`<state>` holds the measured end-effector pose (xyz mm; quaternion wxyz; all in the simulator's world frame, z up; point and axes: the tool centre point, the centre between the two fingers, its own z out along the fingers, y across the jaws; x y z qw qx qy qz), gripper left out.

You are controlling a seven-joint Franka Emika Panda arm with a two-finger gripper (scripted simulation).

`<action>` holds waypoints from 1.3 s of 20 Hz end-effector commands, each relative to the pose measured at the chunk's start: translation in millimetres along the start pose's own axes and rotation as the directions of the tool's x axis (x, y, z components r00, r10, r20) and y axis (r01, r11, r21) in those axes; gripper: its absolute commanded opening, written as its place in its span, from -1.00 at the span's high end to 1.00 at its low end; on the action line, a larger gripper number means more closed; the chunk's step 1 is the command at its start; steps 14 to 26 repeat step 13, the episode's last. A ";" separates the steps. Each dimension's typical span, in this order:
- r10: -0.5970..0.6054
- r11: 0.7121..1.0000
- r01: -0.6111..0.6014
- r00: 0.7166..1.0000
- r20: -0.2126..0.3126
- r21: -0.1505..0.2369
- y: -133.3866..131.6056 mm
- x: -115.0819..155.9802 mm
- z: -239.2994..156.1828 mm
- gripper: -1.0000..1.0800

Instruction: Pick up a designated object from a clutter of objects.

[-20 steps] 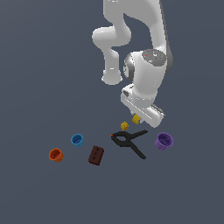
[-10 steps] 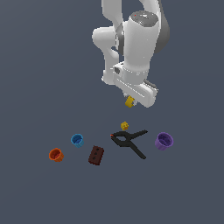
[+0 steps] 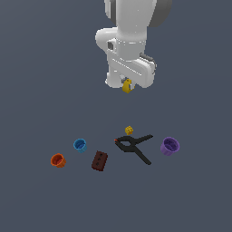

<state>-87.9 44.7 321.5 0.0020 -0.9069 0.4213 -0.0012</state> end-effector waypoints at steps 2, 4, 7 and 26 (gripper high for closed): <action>-0.001 1.000 0.001 1.000 0.001 -0.002 13.4 1.5 -20.3 1.00; -0.001 1.000 0.001 1.000 0.001 -0.003 18.7 2.3 -29.0 1.00; -0.002 1.000 0.002 1.000 0.001 -0.004 24.7 3.4 -38.8 1.00; -0.002 1.000 0.002 1.000 0.001 -0.005 27.9 4.9 -46.0 1.00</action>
